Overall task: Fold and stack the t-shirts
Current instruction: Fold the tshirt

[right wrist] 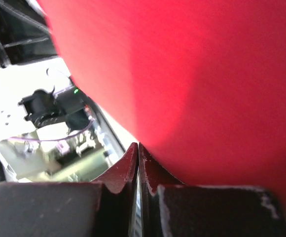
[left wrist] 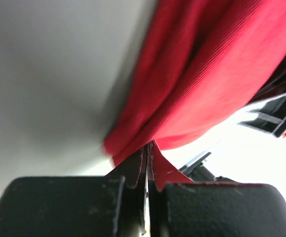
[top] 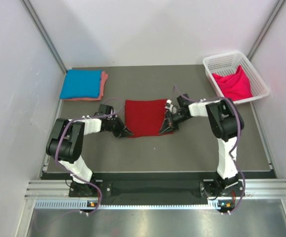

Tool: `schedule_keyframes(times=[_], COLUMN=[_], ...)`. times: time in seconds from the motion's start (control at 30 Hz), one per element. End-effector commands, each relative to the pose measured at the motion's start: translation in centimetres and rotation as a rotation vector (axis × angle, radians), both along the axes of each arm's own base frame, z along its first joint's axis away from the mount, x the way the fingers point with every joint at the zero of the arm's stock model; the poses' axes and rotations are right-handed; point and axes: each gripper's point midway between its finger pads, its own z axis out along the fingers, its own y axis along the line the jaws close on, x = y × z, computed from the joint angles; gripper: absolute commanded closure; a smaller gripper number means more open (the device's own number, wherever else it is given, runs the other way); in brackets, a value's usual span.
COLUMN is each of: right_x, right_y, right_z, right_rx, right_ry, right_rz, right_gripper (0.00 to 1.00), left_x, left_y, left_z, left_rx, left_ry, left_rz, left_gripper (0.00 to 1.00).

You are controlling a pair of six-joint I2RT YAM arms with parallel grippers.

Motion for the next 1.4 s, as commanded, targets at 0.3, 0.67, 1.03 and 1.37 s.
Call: schedule_keyframes(times=[0.3, 0.67, 1.03, 1.37], right_x=[1.1, 1.7, 4.7, 10.6], right_y=[-3.7, -3.9, -4.8, 1.0], right_z=[5.7, 1.4, 4.2, 6.1], right_rx=[-0.047, -0.069, -0.06, 0.055], right_ry=[-0.15, -0.088, -0.132, -0.119], right_rz=[-0.055, -0.064, -0.123, -0.216], right_gripper=[0.99, 0.99, 0.99, 0.98], left_x=[1.8, 4.5, 6.5, 12.9], left_y=[1.3, 0.3, 3.0, 2.2], left_z=[6.8, 1.4, 4.7, 3.9], left_rx=[0.023, -0.07, -0.048, -0.135], left_ry=[-0.157, -0.083, -0.137, -0.155], left_rz=[-0.053, 0.011, -0.008, 0.056], left_gripper=[1.0, 1.0, 1.0, 1.0])
